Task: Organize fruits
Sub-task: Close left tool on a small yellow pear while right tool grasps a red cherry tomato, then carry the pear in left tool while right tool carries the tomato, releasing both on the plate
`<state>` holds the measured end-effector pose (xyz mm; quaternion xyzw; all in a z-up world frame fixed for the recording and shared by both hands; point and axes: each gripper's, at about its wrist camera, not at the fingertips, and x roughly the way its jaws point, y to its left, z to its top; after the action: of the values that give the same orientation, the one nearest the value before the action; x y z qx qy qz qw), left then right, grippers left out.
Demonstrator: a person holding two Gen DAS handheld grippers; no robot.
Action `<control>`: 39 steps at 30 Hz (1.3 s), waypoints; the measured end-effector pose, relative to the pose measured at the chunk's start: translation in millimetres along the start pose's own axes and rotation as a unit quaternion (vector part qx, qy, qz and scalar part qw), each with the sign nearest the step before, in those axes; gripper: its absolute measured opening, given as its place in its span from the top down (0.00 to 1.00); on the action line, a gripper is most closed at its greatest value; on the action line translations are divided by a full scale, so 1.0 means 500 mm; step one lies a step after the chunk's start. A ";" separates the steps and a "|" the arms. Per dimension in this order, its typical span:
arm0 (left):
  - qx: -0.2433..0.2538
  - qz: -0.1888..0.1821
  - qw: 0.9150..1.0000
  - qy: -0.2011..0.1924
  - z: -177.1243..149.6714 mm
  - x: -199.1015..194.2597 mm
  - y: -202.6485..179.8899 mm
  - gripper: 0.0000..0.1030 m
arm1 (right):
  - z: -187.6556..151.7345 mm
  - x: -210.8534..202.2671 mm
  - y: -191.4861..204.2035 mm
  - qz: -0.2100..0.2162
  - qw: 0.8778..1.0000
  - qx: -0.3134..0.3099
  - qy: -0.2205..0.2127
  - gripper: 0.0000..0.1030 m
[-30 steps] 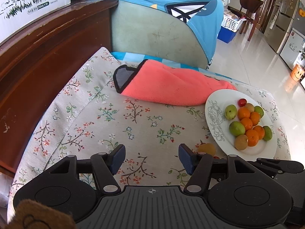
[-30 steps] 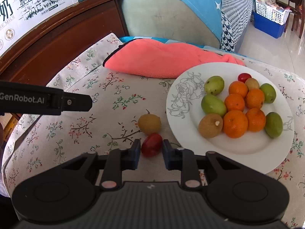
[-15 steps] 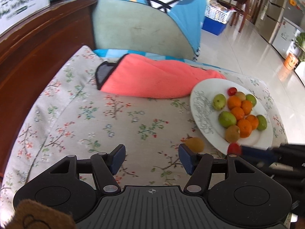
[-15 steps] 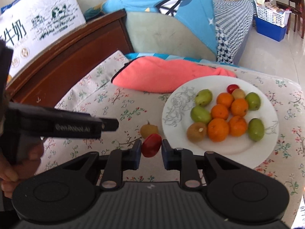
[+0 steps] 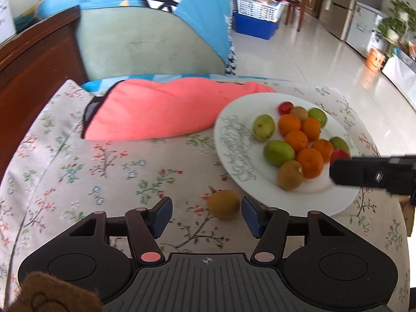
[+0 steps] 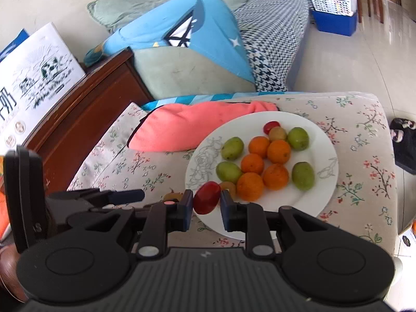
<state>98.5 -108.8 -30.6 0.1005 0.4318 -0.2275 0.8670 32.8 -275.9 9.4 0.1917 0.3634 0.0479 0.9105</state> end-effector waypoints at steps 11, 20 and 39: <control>0.002 -0.033 0.999 -0.003 -0.004 0.014 -0.010 0.75 | 0.013 -0.014 -0.031 -0.003 0.999 0.034 -0.010 0.78; -0.039 -0.019 0.998 -0.046 0.031 -0.036 0.025 0.75 | 0.033 -0.034 -0.054 -0.007 0.998 0.051 -0.033 0.78; -0.056 -0.036 0.996 -0.065 0.074 -0.035 -0.013 0.75 | 0.023 -0.013 -0.093 -0.018 0.994 0.108 0.001 0.78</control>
<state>112.1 -122.5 6.0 0.0207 0.3903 -0.2401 0.8886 33.5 -324.0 3.4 0.2818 0.3706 -0.0080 0.8850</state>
